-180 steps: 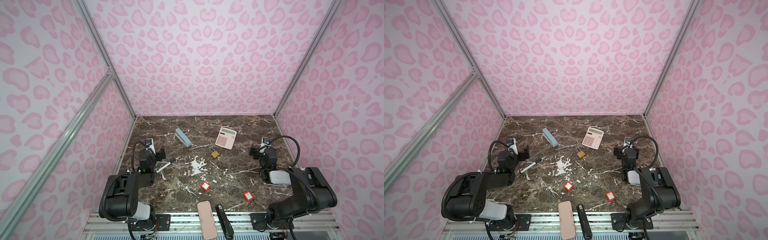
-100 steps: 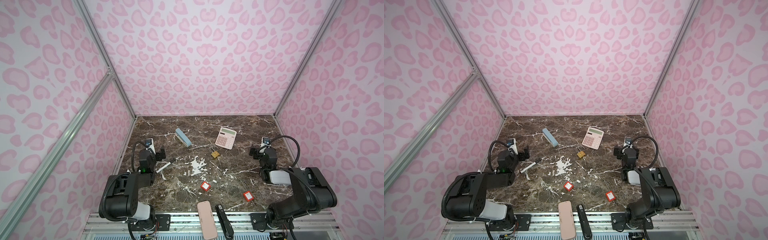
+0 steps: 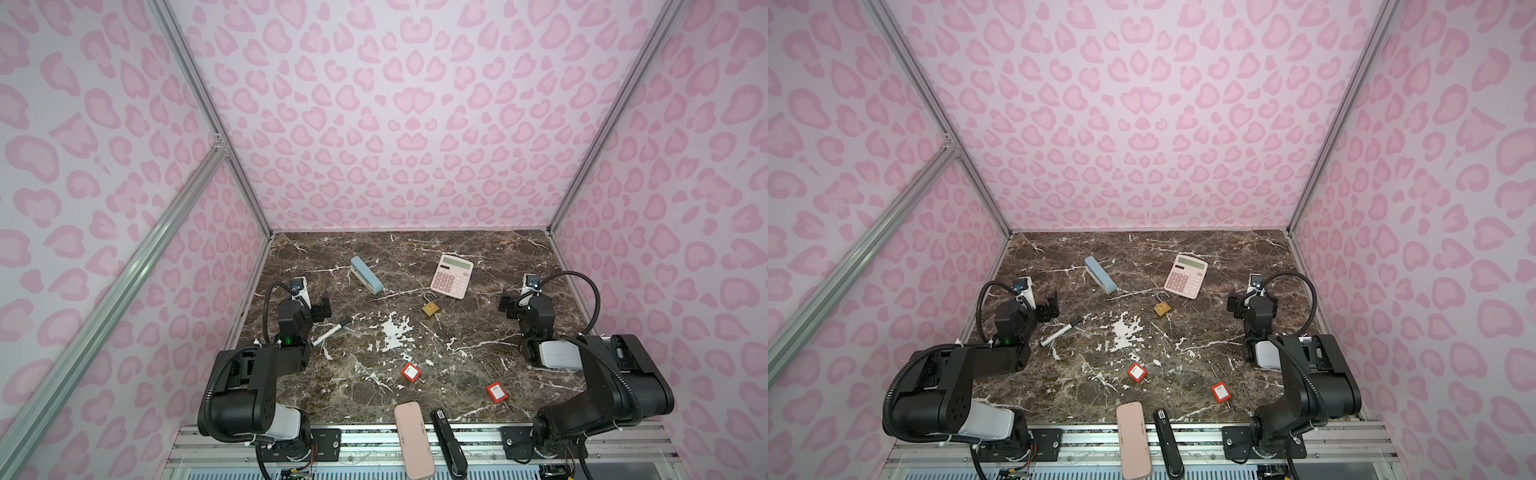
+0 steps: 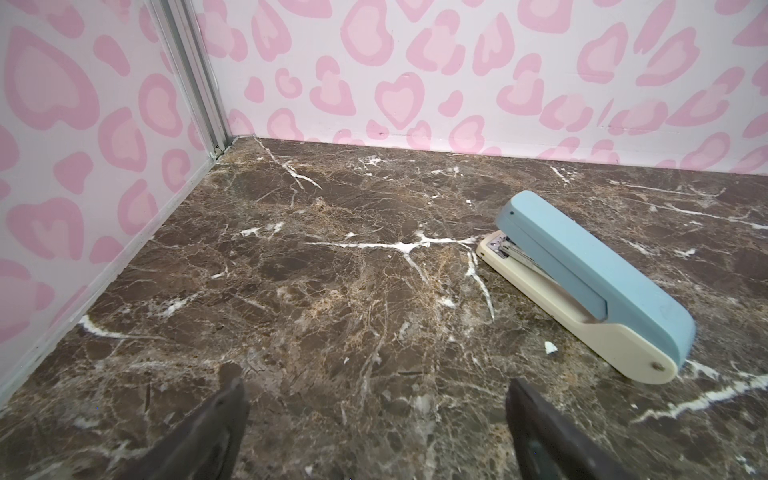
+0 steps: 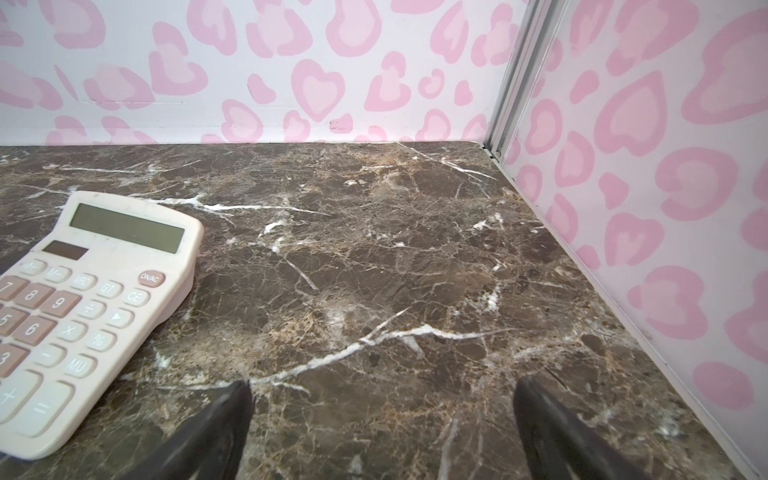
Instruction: Lock with the key
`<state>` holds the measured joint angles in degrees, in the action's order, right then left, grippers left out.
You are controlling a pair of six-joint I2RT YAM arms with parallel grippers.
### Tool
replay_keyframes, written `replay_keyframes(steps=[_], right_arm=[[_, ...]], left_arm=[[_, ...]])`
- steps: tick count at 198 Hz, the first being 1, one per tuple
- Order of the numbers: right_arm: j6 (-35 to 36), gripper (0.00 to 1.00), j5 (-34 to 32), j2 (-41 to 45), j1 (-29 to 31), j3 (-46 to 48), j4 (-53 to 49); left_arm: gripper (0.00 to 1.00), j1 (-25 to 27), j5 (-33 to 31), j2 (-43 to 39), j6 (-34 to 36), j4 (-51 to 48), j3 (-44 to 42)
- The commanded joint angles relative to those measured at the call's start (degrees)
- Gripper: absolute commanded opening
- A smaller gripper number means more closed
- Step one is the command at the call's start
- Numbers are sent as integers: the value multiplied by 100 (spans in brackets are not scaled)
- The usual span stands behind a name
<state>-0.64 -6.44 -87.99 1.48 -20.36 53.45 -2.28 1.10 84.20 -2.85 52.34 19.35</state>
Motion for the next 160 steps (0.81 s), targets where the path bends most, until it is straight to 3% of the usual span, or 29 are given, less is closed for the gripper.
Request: replay_keyframes(steps=[1, 17, 52, 76, 96, 120, 160], right_arm=[[-15, 99, 11, -6, -10, -21, -15], [-10, 99, 37, -3, -22, -8, 4], [410, 99, 547, 383, 126, 85, -10], [401, 99, 591, 1160, 595, -677, -2350], [546, 100, 849, 1323, 1249, -1343, -3825], [648, 99, 923, 1407, 2210, -1707, -4732], [329, 100, 1475, 1278, 3385, -2122, -5887]], left_arm=[[98, -9, 16, 6, 48, 250, 5], [98, -3, -160, -50, -3, 99, 56], [98, 211, -1084, -906, -361, -2013, 825], [98, 249, -870, -1570, -970, -2896, 878], [98, 311, -931, -1925, -1666, -4449, 1249], [98, 453, -840, -2117, -2265, -5700, 1624], [99, 834, -391, -2534, -3164, -6108, 1461]])
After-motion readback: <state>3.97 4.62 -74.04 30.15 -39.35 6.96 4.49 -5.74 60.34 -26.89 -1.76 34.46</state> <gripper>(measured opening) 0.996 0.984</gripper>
